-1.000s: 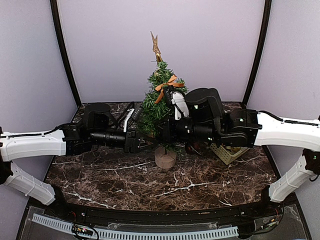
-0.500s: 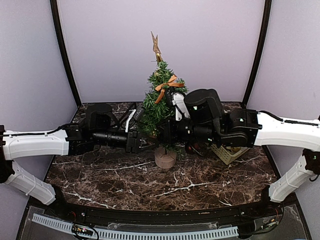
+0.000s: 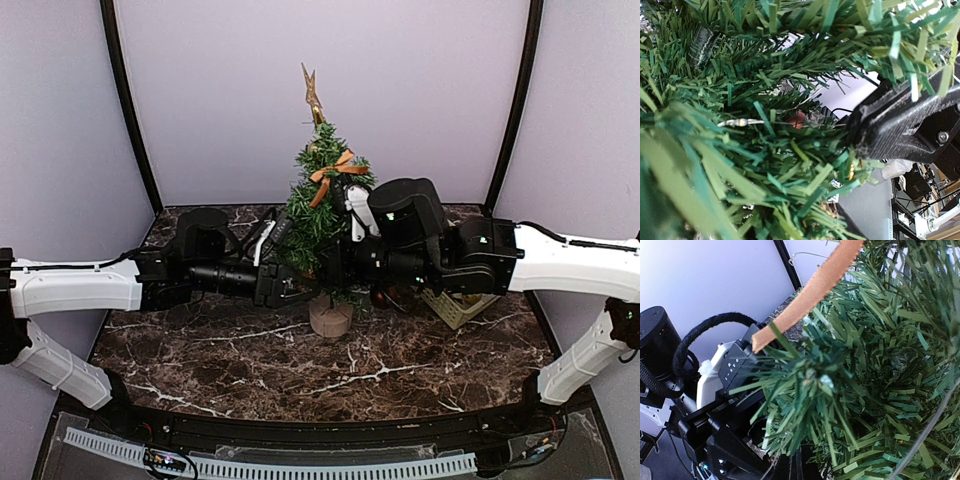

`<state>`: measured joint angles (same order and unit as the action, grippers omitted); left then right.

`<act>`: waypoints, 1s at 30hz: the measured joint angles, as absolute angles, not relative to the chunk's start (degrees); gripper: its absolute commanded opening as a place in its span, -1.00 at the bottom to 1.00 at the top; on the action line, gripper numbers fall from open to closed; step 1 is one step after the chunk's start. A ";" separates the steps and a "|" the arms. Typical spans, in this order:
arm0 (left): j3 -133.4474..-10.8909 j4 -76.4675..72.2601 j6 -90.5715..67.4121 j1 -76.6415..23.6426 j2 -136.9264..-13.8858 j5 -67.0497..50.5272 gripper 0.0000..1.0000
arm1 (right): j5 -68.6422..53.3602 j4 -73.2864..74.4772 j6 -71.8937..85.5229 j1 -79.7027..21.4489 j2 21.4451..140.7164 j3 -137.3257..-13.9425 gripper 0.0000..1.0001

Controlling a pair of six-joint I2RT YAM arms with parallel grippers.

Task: Decorate the small christmas tree
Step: Hang the ornament pinecone on the branch.

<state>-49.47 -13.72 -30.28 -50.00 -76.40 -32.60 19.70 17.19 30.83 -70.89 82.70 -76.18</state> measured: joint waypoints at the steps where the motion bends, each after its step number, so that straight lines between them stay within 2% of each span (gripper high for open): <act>1: -49.47 -13.78 -30.28 -50.00 -76.51 -32.62 -0.21 | 19.81 17.19 30.85 -70.89 82.70 -76.18 -1.00; 20: -50.35 -15.77 -30.35 -50.00 -79.33 -33.61 -0.20 | 21.50 18.63 30.98 -70.89 82.39 -76.18 -1.00; 30: -51.31 -16.12 -30.22 -50.00 -80.40 -33.67 -0.07 | 21.82 18.90 30.96 -70.96 82.21 -76.18 -1.00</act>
<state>-51.31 -16.12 -30.22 -50.00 -80.40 -33.67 21.82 18.90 30.96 -70.96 82.21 -76.18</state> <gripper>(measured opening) 0.446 0.004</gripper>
